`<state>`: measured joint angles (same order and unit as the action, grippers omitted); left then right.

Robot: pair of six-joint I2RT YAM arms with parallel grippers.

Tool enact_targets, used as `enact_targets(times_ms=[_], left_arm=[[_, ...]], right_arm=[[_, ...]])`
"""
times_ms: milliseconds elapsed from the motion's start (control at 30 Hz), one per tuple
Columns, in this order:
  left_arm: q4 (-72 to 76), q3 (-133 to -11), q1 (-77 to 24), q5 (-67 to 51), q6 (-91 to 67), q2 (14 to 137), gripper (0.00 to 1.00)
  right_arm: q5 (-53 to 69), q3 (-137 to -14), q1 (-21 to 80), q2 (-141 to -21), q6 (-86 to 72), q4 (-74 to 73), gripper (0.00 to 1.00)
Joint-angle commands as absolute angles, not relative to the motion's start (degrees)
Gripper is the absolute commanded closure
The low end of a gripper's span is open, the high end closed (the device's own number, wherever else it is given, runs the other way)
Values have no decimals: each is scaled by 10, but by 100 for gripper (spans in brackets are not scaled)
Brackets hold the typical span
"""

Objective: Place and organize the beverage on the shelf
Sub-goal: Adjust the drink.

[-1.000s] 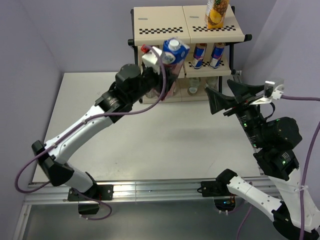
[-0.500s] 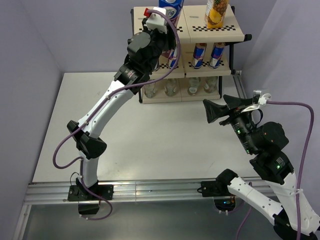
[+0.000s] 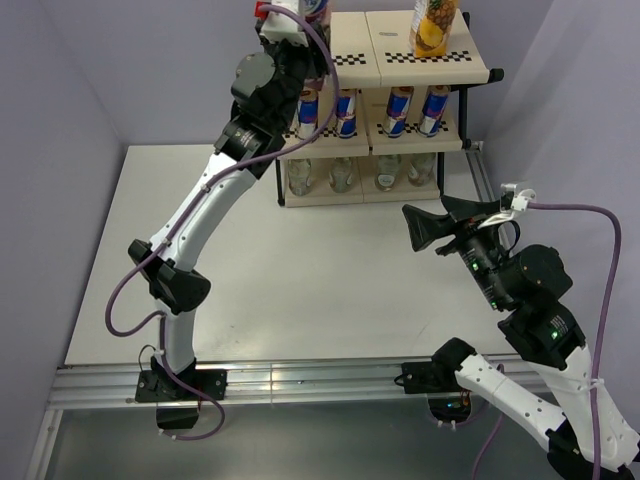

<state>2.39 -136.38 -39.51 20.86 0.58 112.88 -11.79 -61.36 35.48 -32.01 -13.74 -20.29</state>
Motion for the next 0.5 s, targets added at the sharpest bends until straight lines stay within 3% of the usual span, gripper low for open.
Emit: enact_targets(times_ms=[0, 467], left_arm=[[251, -1452, -352, 213, -34, 1088, 100], [242, -1470, -290, 149, -59, 1157, 99]], right_arm=[[-109, -602, 355, -314, -145, -194, 2], [-126, -591, 355, -305, -138, -196, 2]])
